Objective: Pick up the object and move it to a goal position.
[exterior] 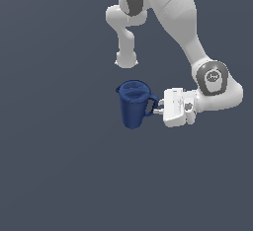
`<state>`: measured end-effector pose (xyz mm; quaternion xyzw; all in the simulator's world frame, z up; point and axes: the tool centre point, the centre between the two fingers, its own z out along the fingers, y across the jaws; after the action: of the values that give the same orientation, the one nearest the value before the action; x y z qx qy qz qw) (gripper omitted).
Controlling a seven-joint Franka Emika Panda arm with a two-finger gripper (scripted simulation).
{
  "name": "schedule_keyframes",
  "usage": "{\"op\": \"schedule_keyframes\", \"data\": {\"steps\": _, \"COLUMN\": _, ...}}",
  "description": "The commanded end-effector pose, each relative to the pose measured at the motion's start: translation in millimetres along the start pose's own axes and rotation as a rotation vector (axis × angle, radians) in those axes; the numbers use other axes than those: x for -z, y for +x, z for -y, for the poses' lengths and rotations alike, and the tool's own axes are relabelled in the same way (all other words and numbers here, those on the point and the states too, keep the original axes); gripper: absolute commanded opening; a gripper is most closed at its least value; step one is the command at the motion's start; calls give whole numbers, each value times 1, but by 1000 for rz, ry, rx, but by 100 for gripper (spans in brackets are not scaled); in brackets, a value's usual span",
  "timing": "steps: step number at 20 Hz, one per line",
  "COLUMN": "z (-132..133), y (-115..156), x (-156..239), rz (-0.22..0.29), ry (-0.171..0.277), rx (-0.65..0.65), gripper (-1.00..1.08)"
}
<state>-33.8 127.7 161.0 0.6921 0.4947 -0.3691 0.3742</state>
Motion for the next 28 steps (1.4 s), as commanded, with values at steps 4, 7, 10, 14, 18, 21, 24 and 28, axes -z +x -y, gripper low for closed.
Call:
{"op": "schedule_keyframes", "data": {"steps": 4, "z": 0, "y": 0, "x": 0, "rz": 0, "ry": 0, "rx": 0, "gripper": -100}}
{"op": "schedule_keyframes", "data": {"steps": 7, "z": 0, "y": -1, "x": 0, "rz": 0, "ry": 0, "rx": 0, "gripper": -100}}
{"op": "schedule_keyframes", "data": {"steps": 10, "z": -5, "y": -7, "x": -2, "rz": 0, "ry": 0, "rx": 0, "gripper": -100}}
{"op": "schedule_keyframes", "data": {"steps": 14, "z": -20, "y": -28, "x": -7, "rz": 1, "ry": 0, "rx": 0, "gripper": -100}}
{"op": "schedule_keyframes", "data": {"steps": 18, "z": -45, "y": -61, "x": -14, "rz": 2, "ry": 1, "rx": 0, "gripper": -100}}
{"op": "schedule_keyframes", "data": {"steps": 21, "z": -67, "y": -89, "x": -21, "rz": 4, "ry": 1, "rx": -1, "gripper": -100}}
{"op": "schedule_keyframes", "data": {"steps": 24, "z": -89, "y": -117, "x": -27, "rz": 4, "ry": 1, "rx": -1, "gripper": -100}}
{"op": "schedule_keyframes", "data": {"steps": 28, "z": -115, "y": -149, "x": -34, "rz": 5, "ry": 1, "rx": -2, "gripper": -100}}
